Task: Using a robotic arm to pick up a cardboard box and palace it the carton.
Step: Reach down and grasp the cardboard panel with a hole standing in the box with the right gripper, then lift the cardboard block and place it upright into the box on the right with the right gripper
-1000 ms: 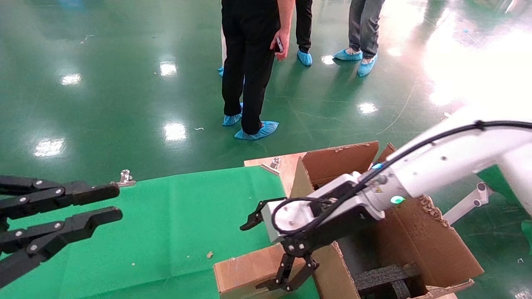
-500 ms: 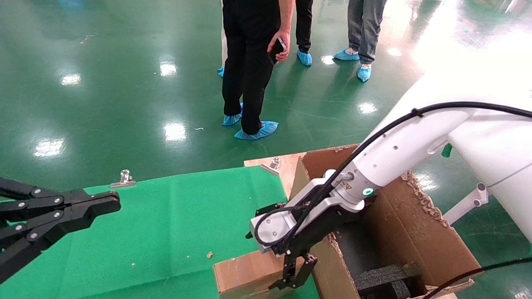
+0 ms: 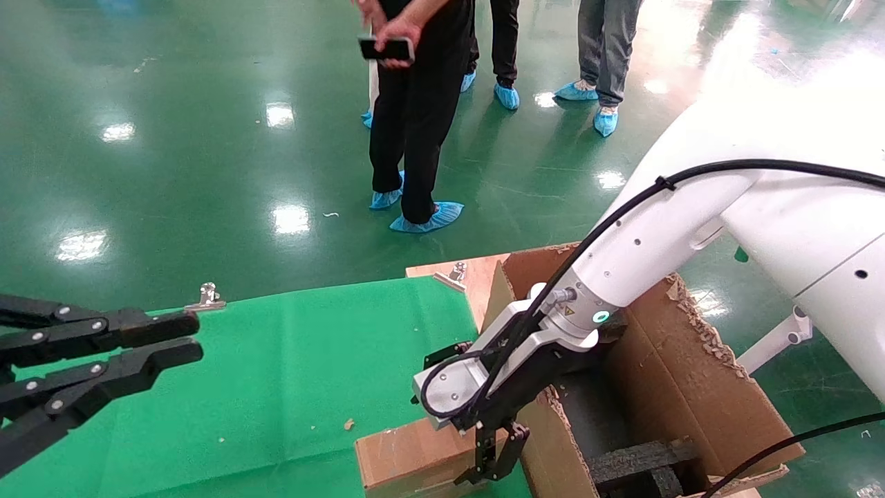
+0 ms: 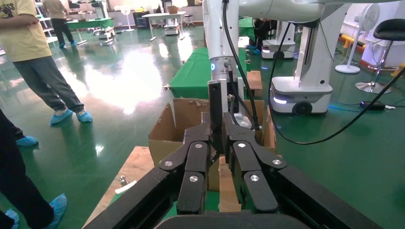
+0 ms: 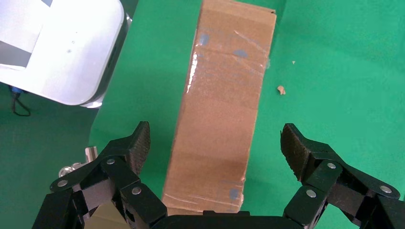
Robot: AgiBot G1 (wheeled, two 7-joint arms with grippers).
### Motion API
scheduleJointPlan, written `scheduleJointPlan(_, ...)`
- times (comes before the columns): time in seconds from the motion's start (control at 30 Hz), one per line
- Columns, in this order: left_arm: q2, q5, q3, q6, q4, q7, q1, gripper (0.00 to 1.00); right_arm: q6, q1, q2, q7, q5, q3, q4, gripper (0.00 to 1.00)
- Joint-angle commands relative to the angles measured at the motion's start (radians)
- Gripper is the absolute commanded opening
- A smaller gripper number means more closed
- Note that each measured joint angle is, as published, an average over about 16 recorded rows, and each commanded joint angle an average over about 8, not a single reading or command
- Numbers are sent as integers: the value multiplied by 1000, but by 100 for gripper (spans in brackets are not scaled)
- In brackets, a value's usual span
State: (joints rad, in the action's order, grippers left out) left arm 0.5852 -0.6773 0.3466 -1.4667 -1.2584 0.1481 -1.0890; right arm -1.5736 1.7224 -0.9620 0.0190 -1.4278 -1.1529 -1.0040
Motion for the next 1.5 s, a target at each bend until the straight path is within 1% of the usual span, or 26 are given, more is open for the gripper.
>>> scheduleJointPlan(0.03,0,0,0,0,0,0,0,100,1,5,-3,-3,1,-9,5,24)
scheduleJointPlan(0.07,0,0,0,0,0,0,0,100,1,5,-3,-3,1,-8,5,11)
scheduleJointPlan(0.1,0,0,0,0,0,0,0,100,1,4,-3,-3,2,-7,4,3)
scheduleJointPlan(0.13,0,0,0,0,0,0,0,100,1,4,-2,-3,2,-6,4,0)
scheduleJointPlan(1.27,0,0,0,0,0,0,0,100,1,-5,3,1,2,8,-4,0)
scheduleJointPlan(1.5,0,0,0,0,0,0,0,100,11,11,15,7,13,13,6,0)
